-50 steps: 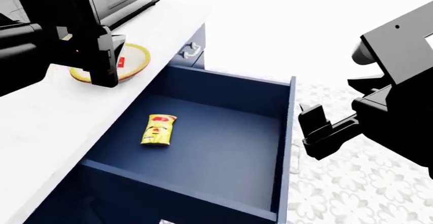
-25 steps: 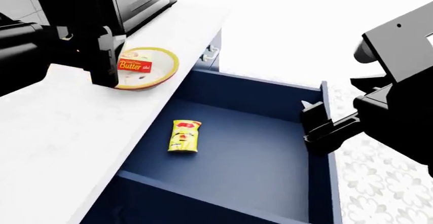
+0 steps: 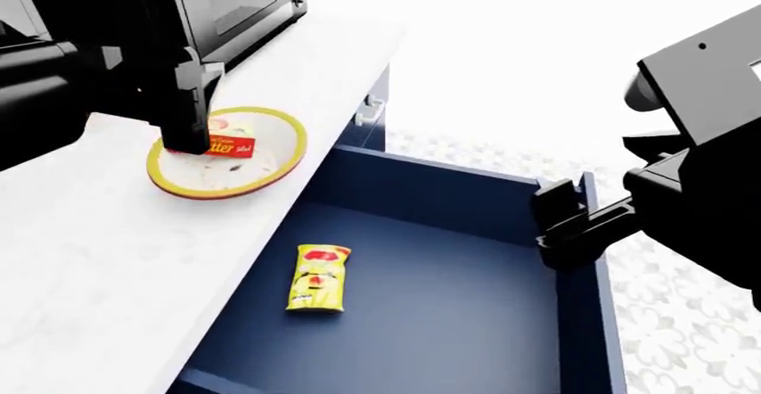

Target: Place the bar in the bowl and close the drawer.

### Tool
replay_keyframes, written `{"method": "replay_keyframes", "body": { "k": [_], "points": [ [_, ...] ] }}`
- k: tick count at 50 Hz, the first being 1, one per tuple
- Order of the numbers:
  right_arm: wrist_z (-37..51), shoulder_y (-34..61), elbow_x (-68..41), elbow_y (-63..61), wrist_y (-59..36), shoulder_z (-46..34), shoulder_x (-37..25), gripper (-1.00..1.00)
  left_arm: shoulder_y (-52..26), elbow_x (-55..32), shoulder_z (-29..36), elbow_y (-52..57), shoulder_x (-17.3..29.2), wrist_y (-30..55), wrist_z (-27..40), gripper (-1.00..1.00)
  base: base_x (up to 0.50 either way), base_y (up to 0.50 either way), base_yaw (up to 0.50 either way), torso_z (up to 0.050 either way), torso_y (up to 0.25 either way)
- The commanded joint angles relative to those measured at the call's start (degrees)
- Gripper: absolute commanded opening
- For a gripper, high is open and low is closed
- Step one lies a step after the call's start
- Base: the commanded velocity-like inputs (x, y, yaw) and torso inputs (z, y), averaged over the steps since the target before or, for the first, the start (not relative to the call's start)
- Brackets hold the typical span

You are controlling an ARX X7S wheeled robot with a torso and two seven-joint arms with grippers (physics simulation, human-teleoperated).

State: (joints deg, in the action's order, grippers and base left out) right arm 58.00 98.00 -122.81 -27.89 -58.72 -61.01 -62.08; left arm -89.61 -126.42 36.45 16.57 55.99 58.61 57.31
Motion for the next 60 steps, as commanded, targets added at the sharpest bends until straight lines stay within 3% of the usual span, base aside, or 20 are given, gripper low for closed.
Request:
{"method": "replay_keyframes", "body": {
  "k": [1, 41, 60],
  "points": [
    [0.27, -0.52, 0.89, -0.30, 0.18, -0.09, -0.33, 1.00, -0.22, -0.02, 0.18, 0.09, 0.03, -0.03, 0.07, 1.00, -0.02, 0.06, -0.50, 0.000, 0.000],
    [0.61, -0.33, 0.12, -0.83, -0.14, -0.15, -0.24, 1.00, -0.63, -0.33, 0.49, 0.24, 0.40, -0.32, -0.04, 1.00, -0.02, 0.10, -0.50, 0.000, 0.000],
    [-0.09, -0.47, 0.59, -0.78, -0.78, -0.28, 0.04, 1.00, -0.23, 0.30, 0.68, 0.17, 0.44, -0.49, -0.57, 1.00, 0.12, -0.12, -0.02, 0.000, 0.000]
  ]
}}
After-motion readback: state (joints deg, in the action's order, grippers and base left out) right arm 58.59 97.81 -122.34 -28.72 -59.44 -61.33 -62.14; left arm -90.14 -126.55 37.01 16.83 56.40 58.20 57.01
